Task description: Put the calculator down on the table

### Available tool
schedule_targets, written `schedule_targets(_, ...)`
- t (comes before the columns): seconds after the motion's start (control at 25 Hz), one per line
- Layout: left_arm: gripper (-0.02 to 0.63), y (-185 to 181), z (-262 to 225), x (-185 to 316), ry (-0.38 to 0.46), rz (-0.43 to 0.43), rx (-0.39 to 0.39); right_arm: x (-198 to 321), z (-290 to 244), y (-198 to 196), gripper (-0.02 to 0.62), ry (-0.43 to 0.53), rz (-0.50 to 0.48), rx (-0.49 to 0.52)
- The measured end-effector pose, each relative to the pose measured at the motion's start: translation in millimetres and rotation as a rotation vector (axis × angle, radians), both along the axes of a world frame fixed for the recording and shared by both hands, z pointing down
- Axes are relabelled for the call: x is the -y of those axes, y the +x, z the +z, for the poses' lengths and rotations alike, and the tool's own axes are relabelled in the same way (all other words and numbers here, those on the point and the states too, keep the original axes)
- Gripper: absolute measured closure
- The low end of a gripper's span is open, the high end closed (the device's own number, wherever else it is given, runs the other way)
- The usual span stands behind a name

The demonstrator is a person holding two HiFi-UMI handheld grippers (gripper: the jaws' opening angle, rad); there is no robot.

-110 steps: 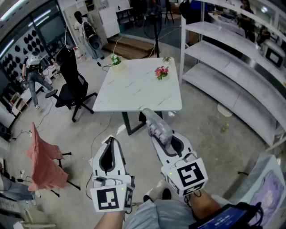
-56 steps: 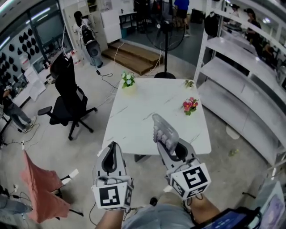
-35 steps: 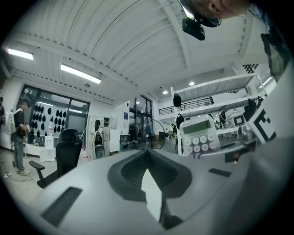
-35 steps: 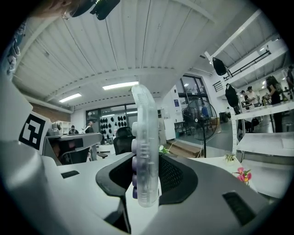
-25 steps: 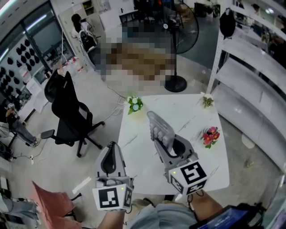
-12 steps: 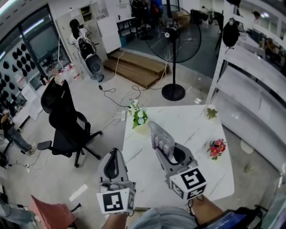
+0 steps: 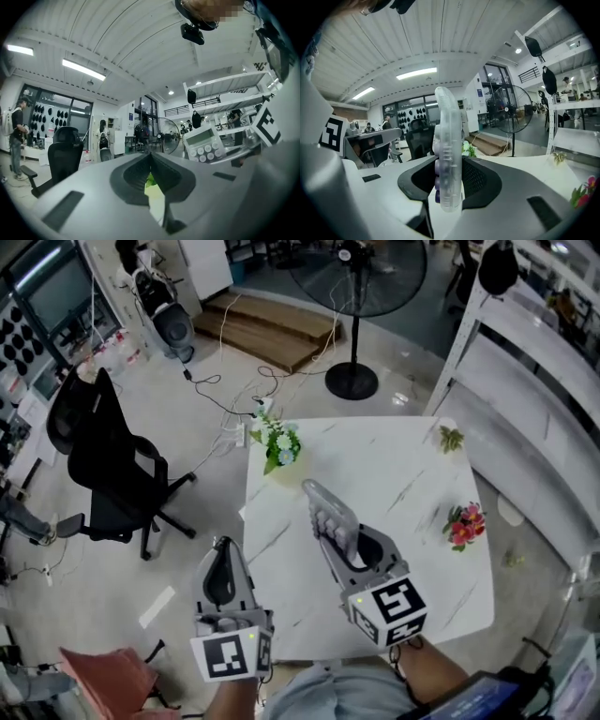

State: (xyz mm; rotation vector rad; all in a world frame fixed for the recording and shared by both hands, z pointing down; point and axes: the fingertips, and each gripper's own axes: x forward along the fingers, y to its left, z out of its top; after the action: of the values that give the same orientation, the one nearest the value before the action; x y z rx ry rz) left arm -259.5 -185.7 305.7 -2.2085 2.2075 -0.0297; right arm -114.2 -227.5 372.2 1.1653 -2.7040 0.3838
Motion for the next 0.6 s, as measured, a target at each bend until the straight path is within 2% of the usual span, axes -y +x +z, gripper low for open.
schedule_targets(0.6, 0.598, -10, 70, 14, -0.157, 0.047, -0.026, -14, 126, -9, 0.446, -0.272, 0.031, -0.086)
